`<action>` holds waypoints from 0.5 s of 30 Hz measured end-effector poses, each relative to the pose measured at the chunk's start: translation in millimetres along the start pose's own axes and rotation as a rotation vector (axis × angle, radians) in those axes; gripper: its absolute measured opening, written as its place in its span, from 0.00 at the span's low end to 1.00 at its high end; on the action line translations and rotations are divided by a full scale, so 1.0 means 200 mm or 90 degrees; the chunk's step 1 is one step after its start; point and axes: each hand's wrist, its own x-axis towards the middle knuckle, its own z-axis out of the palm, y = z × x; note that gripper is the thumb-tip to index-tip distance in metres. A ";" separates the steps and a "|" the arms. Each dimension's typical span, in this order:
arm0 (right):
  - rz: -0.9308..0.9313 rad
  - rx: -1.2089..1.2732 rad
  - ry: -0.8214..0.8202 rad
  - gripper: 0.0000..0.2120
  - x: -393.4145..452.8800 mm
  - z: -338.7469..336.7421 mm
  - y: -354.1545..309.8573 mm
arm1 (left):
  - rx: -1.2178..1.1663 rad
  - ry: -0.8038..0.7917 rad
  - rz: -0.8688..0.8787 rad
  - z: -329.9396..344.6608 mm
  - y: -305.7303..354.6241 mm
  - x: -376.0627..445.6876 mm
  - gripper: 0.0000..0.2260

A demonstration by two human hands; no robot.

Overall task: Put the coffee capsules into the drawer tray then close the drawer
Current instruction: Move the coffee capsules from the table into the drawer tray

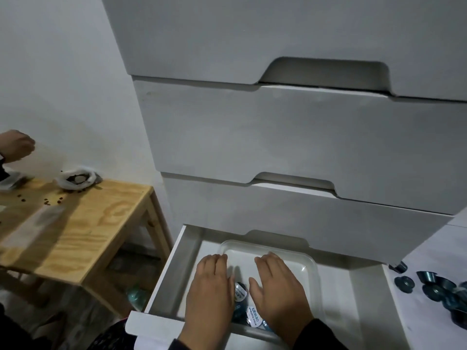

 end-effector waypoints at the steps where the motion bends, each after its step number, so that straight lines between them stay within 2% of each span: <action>1: -0.008 -0.006 0.026 0.21 -0.03 -0.01 0.01 | -0.004 0.000 -0.004 0.00 0.03 -0.01 0.21; 3: -0.014 0.004 0.039 0.24 -0.09 -0.04 0.04 | -0.011 -0.001 -0.010 0.01 0.10 -0.05 0.22; 6: -0.023 0.015 0.075 0.18 -0.18 -0.08 0.13 | -0.030 -0.019 0.001 0.03 0.22 -0.09 0.25; 11: 0.007 -0.037 0.078 0.18 -0.32 -0.24 0.40 | -0.062 -0.046 0.037 0.12 0.55 -0.12 0.32; 15: 0.054 -0.059 0.127 0.16 -0.42 -0.41 0.71 | -0.164 -0.020 0.093 0.24 0.93 -0.13 0.24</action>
